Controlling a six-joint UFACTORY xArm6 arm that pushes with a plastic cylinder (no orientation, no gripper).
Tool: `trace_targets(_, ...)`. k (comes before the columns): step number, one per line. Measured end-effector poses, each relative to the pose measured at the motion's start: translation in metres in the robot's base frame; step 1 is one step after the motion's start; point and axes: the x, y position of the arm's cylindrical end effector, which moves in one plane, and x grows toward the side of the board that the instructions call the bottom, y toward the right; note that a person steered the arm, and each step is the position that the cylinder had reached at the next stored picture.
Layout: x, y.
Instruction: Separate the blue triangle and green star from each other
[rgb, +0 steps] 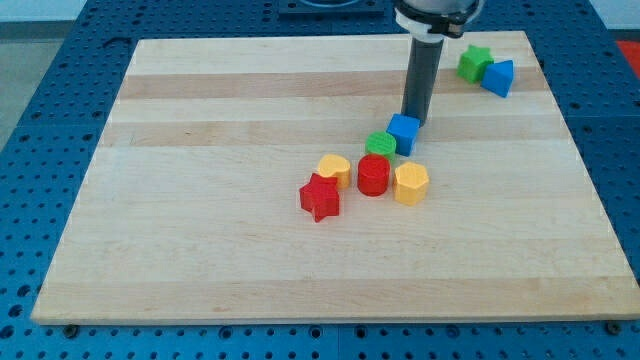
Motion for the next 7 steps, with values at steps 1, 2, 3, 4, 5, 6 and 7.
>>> trace_targets(1, 0.000, 0.020)
trace_targets(2, 0.000, 0.066)
trace_targets(3, -0.003, 0.125)
trace_targets(4, -0.031, 0.173)
trace_targets(5, -0.077, 0.182)
trace_targets(6, -0.096, 0.135)
trace_targets(7, -0.082, 0.043)
